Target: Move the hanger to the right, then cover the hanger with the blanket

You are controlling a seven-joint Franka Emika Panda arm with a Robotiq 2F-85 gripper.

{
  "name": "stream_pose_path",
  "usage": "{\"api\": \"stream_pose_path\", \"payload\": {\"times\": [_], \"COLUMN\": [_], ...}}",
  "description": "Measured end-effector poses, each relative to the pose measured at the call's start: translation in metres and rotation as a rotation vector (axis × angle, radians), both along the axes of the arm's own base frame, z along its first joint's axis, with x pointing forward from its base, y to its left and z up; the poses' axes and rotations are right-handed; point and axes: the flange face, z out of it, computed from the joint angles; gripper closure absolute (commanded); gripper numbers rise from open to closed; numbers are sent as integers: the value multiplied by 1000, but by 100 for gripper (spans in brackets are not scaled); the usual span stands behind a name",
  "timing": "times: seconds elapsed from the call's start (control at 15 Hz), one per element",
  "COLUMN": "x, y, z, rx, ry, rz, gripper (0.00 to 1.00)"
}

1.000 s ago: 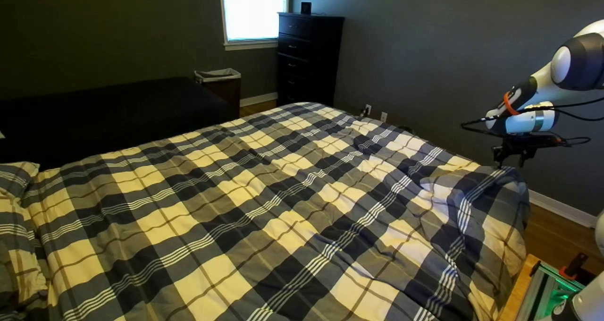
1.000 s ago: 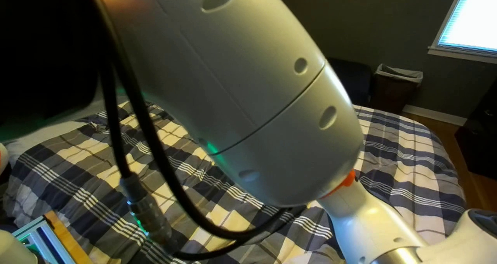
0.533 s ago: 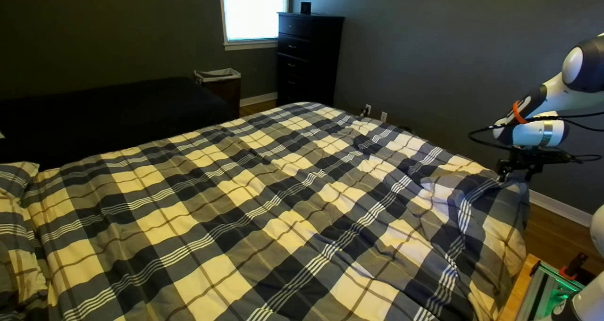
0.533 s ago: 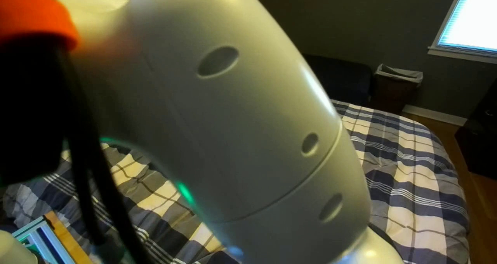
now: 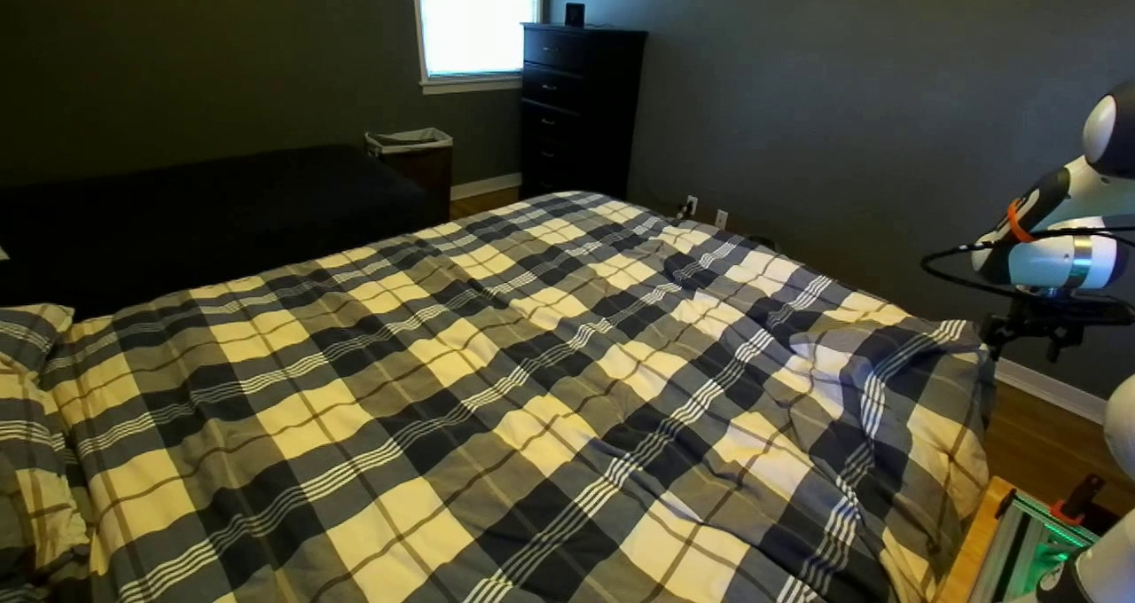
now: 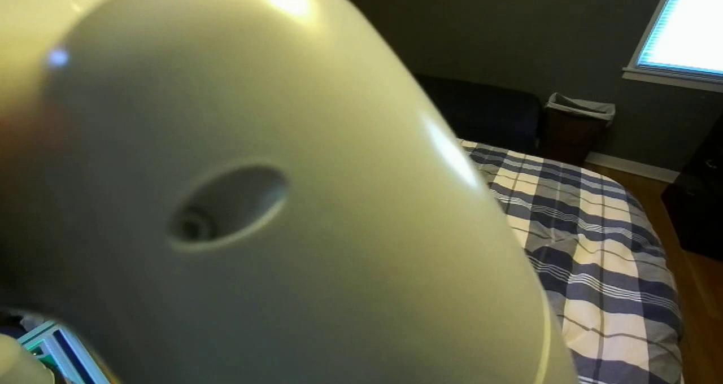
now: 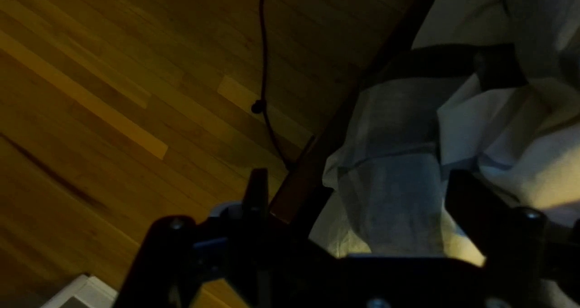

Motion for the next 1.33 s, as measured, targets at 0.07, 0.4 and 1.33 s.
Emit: {"api": "stream_pose_path", "payload": {"times": [0.07, 0.4, 1.33], "x": [4, 41, 12], "y": [0, 5, -20], "z": [-4, -24, -19], "rx": [1, -14, -80], "ry": [-18, -125, -52], "rz": [2, 48, -16], "gripper": [0, 34, 100]}}
